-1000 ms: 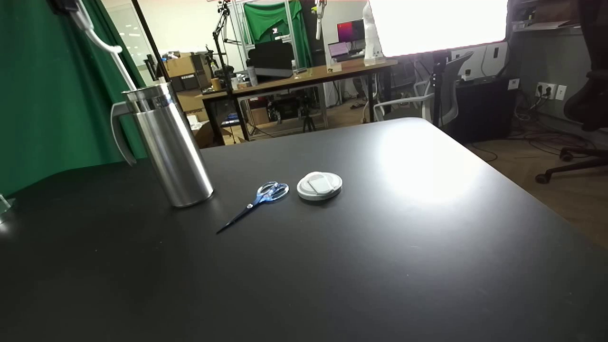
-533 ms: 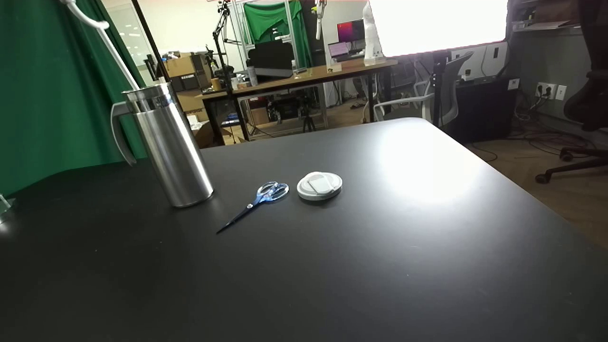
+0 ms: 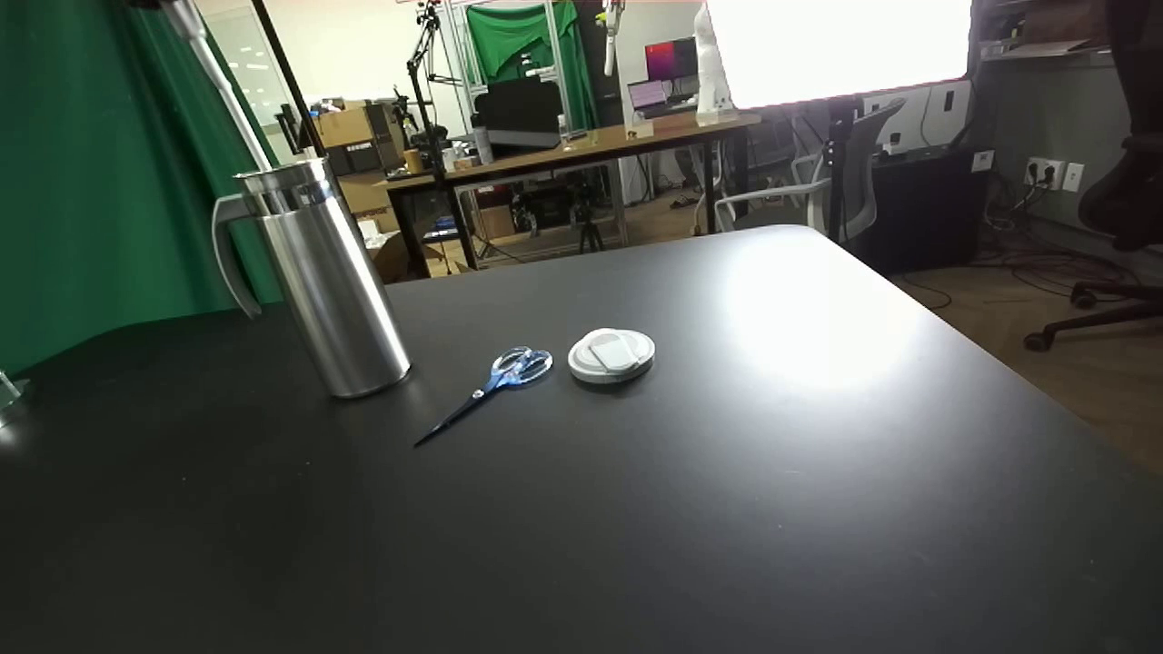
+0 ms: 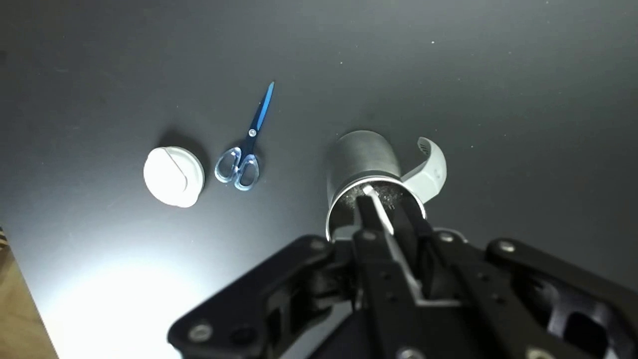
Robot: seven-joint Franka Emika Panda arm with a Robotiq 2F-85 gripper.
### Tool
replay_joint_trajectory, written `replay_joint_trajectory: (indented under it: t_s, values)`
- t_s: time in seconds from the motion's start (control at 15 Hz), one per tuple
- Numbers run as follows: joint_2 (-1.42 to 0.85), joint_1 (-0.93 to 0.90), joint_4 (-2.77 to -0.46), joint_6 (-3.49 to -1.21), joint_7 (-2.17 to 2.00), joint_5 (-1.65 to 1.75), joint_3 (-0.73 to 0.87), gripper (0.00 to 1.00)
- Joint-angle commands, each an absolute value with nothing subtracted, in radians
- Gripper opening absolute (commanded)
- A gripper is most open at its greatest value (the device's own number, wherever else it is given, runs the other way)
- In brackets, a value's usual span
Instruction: Use the object to clean the bottle
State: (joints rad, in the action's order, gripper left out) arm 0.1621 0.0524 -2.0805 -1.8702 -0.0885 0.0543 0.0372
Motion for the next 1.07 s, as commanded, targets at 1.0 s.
replay_joint_trajectory:
  t_s: [1.0]
  values:
    - [-0.002,0.107,-2.031,-1.843,-0.051,0.045,0.105,0.04]
